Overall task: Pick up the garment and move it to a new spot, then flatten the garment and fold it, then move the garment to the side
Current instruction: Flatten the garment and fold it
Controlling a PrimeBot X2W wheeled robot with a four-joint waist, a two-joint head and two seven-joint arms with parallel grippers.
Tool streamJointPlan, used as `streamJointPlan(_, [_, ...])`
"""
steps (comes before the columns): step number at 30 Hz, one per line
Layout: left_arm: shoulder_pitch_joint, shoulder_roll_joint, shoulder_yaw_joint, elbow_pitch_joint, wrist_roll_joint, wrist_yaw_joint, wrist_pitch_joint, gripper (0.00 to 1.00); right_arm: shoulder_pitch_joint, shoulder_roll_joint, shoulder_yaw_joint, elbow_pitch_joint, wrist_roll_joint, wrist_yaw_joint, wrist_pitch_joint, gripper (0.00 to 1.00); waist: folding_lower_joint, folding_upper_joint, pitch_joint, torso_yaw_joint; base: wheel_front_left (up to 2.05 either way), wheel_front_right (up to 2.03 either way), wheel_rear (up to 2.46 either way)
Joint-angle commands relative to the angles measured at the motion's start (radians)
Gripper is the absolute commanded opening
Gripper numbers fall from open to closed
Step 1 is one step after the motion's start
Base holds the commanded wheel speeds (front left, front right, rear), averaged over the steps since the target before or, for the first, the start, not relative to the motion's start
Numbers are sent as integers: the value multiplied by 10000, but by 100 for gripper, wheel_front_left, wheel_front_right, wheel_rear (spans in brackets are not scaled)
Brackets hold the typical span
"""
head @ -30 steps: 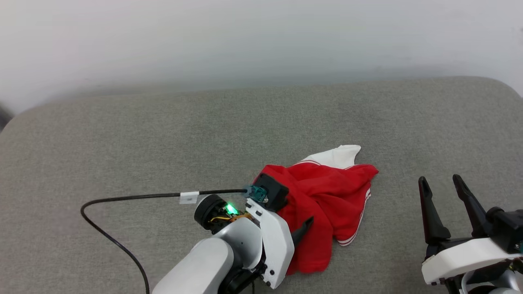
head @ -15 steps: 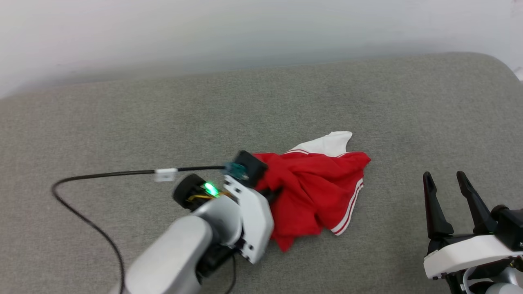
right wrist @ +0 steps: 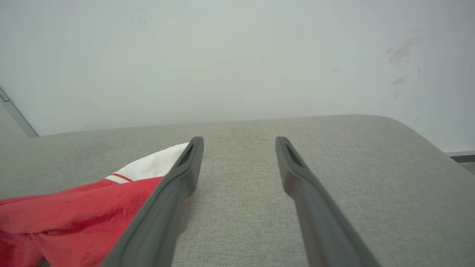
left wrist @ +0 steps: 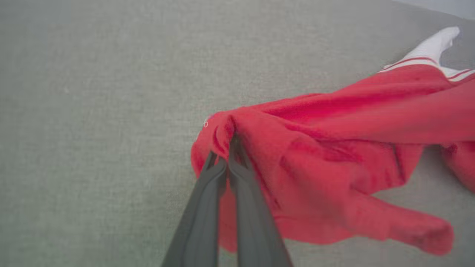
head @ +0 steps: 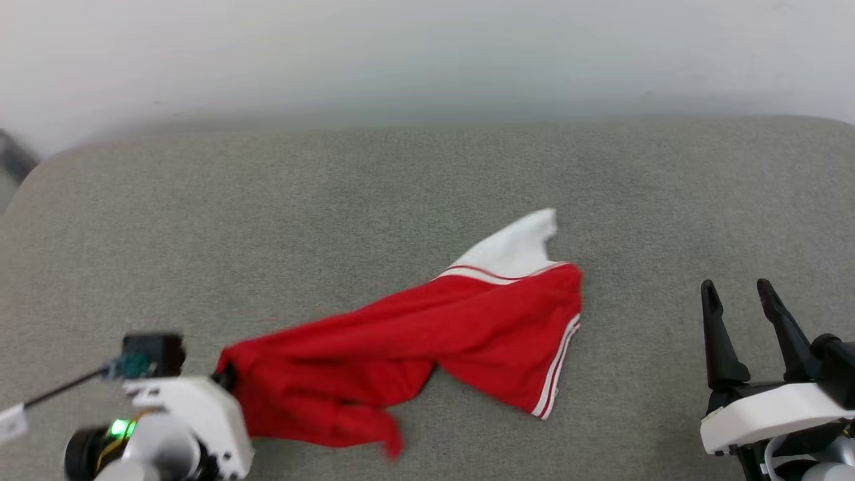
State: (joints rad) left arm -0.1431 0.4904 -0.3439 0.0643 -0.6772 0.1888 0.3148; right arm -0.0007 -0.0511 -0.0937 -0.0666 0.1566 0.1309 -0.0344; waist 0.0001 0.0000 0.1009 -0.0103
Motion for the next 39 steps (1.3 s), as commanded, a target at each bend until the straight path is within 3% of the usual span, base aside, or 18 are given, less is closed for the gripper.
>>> streamJointPlan(1, [582,59,216,138,-214,190,-142,0,-38,14,-20,-81,-26,-3,56,100,-1,0,-46,65,0,0,0])
streamJointPlan(5, [1497,-100,365,541,-516,304,-372,0,77,14,-2,-150,-95,-3,140,100,-1,0,-176,136,0,0,0])
streamJointPlan(6, [1613,-206,336,601,-545,328,-471,33,105,14,2,-165,-111,-3,164,100,-1,0,-225,145,0,0,0])
streamJointPlan(7, [1676,-261,310,623,-500,329,-624,100,132,14,-3,-183,-123,-3,207,100,-1,0,-281,156,0,0,0])
streamJointPlan(15, [1128,-660,201,260,549,535,-2596,100,433,16,51,-418,-251,-3,449,100,-1,0,-806,233,0,0,0])
streamJointPlan(23, [17,-467,-125,-557,1395,484,-2935,100,451,16,95,-755,-262,-3,665,100,-1,0,-818,179,0,0,0])
streamJointPlan(27, [-1226,-424,-565,-625,1601,-67,-2431,100,214,14,192,-960,-275,-3,689,100,-1,0,-481,17,0,0,0])
streamJointPlan(39, [-5973,-851,-1937,1221,1153,-2587,300,100,-771,16,404,-889,22,-3,226,100,-1,0,1414,-1273,0,0,0])
